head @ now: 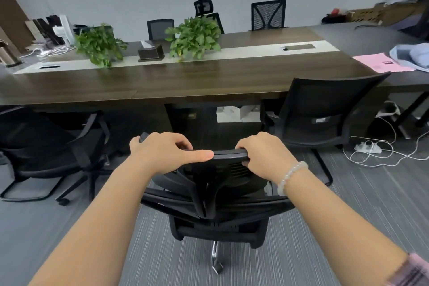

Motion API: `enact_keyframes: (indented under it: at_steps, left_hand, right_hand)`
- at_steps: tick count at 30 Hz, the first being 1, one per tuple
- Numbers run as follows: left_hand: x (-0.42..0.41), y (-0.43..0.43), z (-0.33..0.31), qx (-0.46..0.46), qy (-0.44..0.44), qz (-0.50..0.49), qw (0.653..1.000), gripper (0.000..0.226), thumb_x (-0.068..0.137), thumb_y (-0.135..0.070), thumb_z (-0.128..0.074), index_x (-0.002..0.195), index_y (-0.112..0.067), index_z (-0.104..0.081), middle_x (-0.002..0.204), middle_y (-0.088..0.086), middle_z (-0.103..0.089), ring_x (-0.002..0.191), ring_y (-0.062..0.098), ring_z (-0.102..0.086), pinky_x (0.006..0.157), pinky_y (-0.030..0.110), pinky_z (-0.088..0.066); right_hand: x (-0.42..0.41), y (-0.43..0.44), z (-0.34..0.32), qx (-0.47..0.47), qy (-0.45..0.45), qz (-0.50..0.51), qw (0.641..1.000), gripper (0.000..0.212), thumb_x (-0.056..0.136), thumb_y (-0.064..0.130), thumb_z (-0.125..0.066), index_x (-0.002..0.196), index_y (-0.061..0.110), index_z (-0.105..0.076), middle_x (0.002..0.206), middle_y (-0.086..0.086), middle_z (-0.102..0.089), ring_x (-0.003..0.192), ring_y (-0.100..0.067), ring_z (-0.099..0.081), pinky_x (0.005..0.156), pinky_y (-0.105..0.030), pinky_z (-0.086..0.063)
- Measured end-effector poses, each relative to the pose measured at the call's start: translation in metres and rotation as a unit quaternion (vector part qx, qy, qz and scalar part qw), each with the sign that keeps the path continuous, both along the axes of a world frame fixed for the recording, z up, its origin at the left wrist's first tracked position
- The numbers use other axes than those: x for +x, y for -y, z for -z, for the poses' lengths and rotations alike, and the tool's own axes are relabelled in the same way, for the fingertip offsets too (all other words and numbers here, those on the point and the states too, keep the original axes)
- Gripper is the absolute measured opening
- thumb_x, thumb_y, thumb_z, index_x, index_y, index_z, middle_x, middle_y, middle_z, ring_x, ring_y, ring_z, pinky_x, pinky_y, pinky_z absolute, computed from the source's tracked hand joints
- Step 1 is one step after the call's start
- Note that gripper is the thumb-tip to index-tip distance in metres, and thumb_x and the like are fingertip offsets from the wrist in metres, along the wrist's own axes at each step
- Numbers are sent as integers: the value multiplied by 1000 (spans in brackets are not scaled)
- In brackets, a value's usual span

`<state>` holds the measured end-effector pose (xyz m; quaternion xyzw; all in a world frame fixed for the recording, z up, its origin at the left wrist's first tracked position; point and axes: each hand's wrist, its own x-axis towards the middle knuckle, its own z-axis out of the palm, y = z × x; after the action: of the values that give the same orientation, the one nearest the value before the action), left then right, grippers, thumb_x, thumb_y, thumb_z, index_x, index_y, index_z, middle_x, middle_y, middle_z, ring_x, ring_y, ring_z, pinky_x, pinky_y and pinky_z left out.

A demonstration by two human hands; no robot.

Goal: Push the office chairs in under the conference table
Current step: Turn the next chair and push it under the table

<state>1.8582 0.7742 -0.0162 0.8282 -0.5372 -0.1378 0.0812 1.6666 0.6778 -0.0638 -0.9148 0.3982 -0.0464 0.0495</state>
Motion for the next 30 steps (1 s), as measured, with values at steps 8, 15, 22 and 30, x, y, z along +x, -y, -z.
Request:
enact_keyframes:
  at_steps: [8, 15, 22, 30]
  left_hand:
    - [16, 81, 7, -6, 47, -20, 999, 81, 40, -98, -28, 88, -43, -63, 86, -21, -63, 104, 13, -54, 113, 52, -15]
    - [34, 159, 14, -32, 59, -16, 998, 81, 42, -98, -24, 85, -43, -63, 76, -18, -61, 101, 16, -52, 112, 55, -12]
    - [80, 237, 16, -19, 59, -10, 998, 82, 39, -100, -22, 81, -43, -63, 76, -16, -64, 97, 14, -52, 108, 53, -15]
    - [148, 316, 23, -36, 54, -24, 998, 83, 36, -102, -25, 84, -46, -62, 99, -18, -61, 114, 10, -45, 112, 53, -7]
  right_hand:
    - [25, 89, 11, -9, 23, -15, 1000, 30, 91, 24, -60, 121, 26, -62, 108, 0, -69, 107, -24, -57, 91, -39, -48]
    - [43, 170, 12, 2, 43, -2, 999, 31, 89, 19, -62, 119, 27, -65, 106, -1, -70, 108, -23, -56, 91, -41, -49]
    - [83, 245, 13, 7, 38, -5, 999, 33, 89, 19, -61, 121, 28, -63, 107, 0, -69, 110, -23, -54, 91, -40, -49]
    - [149, 325, 15, -8, 23, -13, 1000, 36, 89, 17, -57, 123, 30, -60, 107, 3, -69, 106, -23, -54, 90, -36, -46]
